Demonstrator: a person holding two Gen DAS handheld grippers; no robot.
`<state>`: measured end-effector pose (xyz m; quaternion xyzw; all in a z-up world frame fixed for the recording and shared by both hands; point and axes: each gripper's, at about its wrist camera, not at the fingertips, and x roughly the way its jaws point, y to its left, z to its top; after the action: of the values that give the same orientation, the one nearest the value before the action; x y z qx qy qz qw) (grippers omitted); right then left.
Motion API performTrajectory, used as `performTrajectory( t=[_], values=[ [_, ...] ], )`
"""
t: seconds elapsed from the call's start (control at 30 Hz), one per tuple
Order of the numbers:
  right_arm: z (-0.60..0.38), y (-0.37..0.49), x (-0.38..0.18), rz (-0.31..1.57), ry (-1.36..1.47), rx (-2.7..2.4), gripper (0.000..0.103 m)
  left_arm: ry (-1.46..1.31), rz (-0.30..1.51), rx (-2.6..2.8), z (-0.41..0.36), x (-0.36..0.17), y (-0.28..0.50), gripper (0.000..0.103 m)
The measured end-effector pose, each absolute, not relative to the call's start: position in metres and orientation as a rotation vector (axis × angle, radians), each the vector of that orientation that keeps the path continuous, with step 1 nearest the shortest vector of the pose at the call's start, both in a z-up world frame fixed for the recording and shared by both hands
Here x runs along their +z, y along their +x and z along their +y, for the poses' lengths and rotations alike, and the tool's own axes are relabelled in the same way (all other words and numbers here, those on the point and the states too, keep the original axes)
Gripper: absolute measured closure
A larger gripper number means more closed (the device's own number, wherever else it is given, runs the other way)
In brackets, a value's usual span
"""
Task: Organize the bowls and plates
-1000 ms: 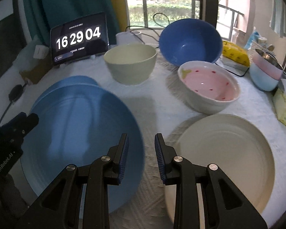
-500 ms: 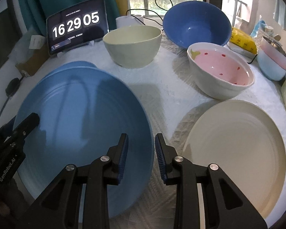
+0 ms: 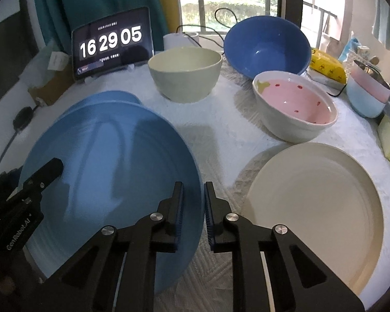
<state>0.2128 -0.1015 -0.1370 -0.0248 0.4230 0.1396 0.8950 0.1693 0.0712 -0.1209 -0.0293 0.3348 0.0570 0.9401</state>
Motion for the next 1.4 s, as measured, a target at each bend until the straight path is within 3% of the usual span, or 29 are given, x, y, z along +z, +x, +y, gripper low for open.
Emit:
performTrajectory(
  t=[1.4],
  values=[
    [-0.241,0.181,-0.111,0.784,0.166,0.172,0.086,0.067,0.714,-0.045,-0.058,-0.101,0.171,0.066]
  ],
)
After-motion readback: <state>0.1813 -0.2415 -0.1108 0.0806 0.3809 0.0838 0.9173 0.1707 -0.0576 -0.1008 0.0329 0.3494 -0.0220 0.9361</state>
